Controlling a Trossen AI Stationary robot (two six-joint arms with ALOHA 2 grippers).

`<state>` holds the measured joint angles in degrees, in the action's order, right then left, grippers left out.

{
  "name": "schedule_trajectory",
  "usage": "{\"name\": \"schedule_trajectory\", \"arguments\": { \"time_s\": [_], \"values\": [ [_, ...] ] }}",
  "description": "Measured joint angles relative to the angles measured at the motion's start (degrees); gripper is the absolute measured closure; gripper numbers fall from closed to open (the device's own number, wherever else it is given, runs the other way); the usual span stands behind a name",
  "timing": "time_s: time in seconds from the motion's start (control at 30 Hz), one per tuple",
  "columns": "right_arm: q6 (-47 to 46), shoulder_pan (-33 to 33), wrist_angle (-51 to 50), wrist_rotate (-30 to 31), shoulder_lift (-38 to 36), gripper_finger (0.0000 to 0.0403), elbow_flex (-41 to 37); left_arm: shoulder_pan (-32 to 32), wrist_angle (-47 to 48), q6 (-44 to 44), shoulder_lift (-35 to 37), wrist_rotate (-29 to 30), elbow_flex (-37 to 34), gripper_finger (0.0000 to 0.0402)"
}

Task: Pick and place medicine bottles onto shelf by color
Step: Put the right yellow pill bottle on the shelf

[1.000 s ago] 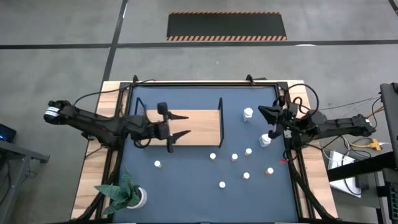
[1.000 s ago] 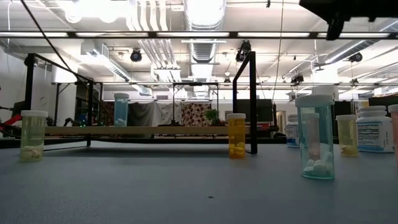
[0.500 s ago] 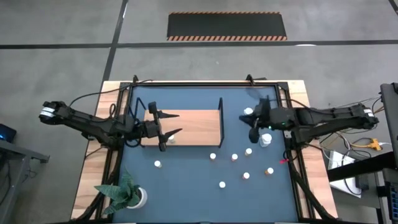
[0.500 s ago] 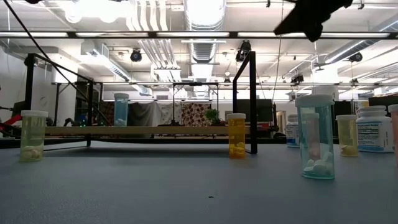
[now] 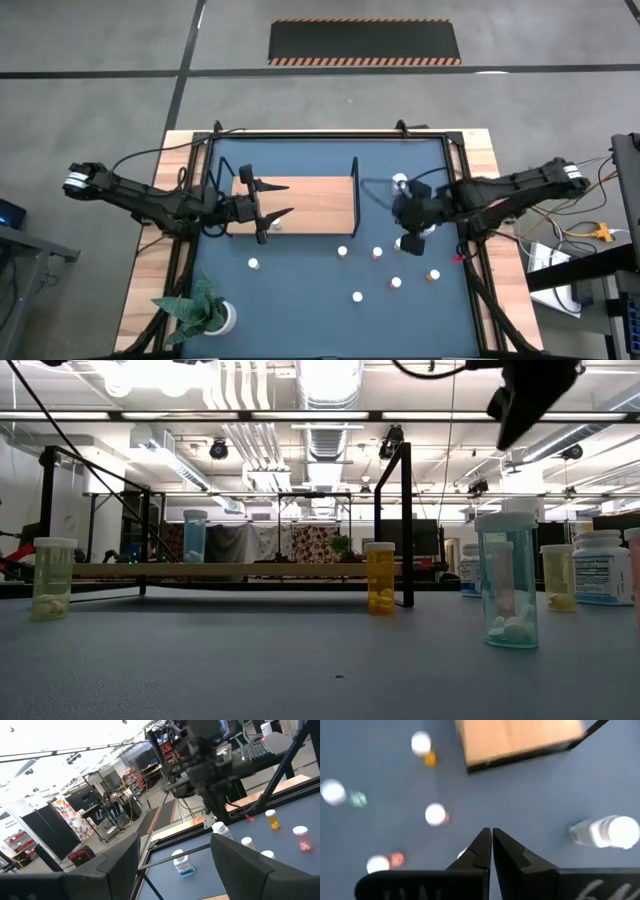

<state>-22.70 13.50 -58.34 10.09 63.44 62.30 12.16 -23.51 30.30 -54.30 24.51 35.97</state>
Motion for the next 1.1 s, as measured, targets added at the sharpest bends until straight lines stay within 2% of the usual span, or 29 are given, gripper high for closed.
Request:
{"name": "schedule_trajectory", "arguments": {
  "time_s": [0.17,0.3,0.5,0.77,0.93,1.1],
  "values": [
    [-1.2,3.4,0.2,0.1,2.7,0.0393,-2.0,0.0,0.0,0.0,0.0,0.0,0.0,0.0175],
    [-4.8,3.9,0.2,-1.1,4.1,0.0374,-3.9,0.0,0.0,-0.1,0.0,0.0,0.0,0.0175],
    [-6.5,4.4,0.4,-2.6,5.0,0.03,-6.2,0.0,-1.0,-0.1,0.0,0.0,0.0,0.0175],
    [-3.1,5.4,3.3,-2.6,4.8,0.0192,-10.3,0.0,-1.6,-0.1,0.0,-0.1,0.0,0.0175],
    [-1.5,5.4,9.4,-2.5,4.8,0.0157,-14.3,0.0,-1.5,0.0,0.0,-0.1,0.0,0.0175],
    [-1.4,5.4,12.1,-2.5,4.8,0.0148,-17.3,0.0,-1.5,0.0,0.0,-0.1,0.0,0.0175]
  ]
}}
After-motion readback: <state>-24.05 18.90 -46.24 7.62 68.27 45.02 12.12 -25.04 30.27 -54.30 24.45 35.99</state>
